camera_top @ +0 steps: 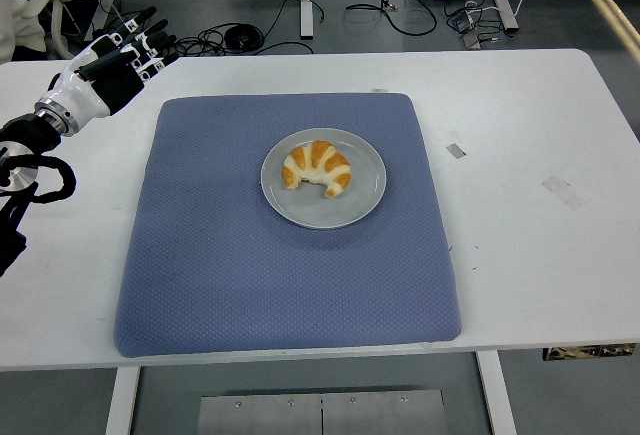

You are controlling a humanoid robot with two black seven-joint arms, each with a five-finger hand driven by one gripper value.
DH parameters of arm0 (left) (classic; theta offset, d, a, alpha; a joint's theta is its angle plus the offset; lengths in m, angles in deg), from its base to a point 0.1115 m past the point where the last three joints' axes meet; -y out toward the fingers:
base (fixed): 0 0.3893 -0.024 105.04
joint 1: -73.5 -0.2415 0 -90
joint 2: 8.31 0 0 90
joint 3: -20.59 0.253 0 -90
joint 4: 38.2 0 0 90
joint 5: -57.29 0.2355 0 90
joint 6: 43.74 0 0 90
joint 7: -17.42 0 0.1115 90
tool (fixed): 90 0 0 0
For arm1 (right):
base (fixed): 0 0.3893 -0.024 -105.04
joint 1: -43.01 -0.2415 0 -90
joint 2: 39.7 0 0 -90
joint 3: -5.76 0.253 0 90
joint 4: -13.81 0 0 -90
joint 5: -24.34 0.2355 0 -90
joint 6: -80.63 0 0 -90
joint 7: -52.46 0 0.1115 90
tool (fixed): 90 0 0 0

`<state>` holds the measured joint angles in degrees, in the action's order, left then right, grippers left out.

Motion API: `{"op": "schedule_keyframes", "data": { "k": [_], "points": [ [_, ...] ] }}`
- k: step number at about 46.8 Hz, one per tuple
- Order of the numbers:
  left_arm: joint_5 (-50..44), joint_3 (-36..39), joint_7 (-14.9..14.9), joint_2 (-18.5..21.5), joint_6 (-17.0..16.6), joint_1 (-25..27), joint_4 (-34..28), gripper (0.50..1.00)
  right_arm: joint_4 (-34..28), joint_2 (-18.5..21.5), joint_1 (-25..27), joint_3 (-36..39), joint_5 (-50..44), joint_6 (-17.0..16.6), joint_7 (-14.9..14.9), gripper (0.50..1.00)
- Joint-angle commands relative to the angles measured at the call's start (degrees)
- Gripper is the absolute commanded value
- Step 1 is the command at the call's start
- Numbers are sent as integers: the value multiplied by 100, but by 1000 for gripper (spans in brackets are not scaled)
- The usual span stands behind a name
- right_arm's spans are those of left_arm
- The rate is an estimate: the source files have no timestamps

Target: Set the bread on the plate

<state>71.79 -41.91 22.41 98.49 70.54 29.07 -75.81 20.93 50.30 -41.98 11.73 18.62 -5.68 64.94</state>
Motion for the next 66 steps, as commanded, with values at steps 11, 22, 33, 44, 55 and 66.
{"op": "schedule_keyframes", "data": {
  "k": [11, 22, 33, 44, 55, 66],
  "points": [
    [-87, 2, -7, 42, 288, 22, 227, 981, 0, 0, 0, 0, 0, 0, 0, 1000],
    [-105, 11, 20, 33, 271, 145, 254, 981, 0, 0, 0, 0, 0, 0, 0, 1000],
    [-105, 2, 2, 33, 236, 119, 271, 983, 0, 0, 0, 0, 0, 0, 0, 1000],
    [-105, 2, -6, 51, 236, 136, 429, 983, 0, 0, 0, 0, 0, 0, 0, 1000],
    [-105, 2, -7, 42, 244, 154, 473, 981, 44, 0, -26, 9, 0, -9, 0, 1000],
    [-105, 11, -7, 33, 244, 145, 482, 983, 26, 0, -17, 35, 0, 0, 0, 1000]
  ]
}}
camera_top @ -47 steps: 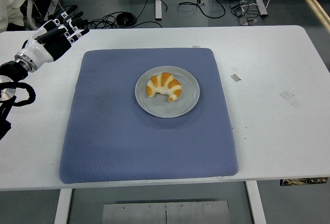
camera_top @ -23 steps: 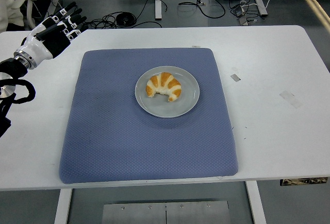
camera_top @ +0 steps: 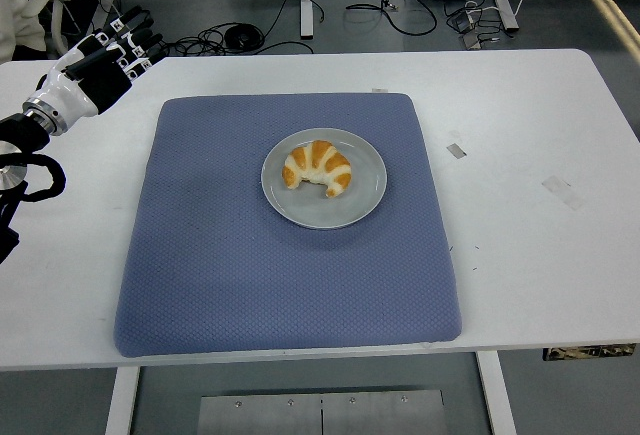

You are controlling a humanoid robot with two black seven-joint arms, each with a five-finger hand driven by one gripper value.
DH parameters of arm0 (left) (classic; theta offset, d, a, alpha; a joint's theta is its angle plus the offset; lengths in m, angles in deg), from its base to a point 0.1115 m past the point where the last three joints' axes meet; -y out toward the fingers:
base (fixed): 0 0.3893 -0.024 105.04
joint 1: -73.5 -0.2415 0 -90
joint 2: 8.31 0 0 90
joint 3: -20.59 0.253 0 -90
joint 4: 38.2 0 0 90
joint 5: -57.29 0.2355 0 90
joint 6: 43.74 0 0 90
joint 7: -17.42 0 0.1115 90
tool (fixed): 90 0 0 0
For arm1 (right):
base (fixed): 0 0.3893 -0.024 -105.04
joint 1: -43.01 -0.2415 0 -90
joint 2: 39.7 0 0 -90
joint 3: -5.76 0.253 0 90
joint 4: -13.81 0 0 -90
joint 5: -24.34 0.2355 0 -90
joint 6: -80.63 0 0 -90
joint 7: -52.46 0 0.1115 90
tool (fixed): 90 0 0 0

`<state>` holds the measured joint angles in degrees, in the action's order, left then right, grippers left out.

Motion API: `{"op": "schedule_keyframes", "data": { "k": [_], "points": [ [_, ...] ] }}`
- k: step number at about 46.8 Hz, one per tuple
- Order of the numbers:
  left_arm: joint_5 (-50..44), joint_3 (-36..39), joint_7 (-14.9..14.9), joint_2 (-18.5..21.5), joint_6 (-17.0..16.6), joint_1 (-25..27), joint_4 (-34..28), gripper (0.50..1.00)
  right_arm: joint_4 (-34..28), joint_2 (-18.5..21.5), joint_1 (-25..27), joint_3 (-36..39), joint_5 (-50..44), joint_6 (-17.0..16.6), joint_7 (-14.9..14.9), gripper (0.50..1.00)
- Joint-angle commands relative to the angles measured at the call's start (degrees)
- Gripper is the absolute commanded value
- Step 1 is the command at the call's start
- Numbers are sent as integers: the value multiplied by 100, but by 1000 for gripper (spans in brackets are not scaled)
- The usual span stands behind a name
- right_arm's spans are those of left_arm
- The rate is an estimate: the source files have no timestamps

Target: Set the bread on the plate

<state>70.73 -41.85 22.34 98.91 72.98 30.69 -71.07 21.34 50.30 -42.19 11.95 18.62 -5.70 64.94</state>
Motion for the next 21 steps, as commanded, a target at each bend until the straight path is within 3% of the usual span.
{"op": "schedule_keyframes", "data": {
  "k": [1, 21],
  "points": [
    [1, 4, 0, -18, 0, -25, 8, 983, -15, 0, 12, 22, 9, 3, 0, 1000],
    [1, 4, -9, -167, 0, -78, 17, 983, -41, 0, 47, 58, 9, 3, -8, 1000]
  ]
}}
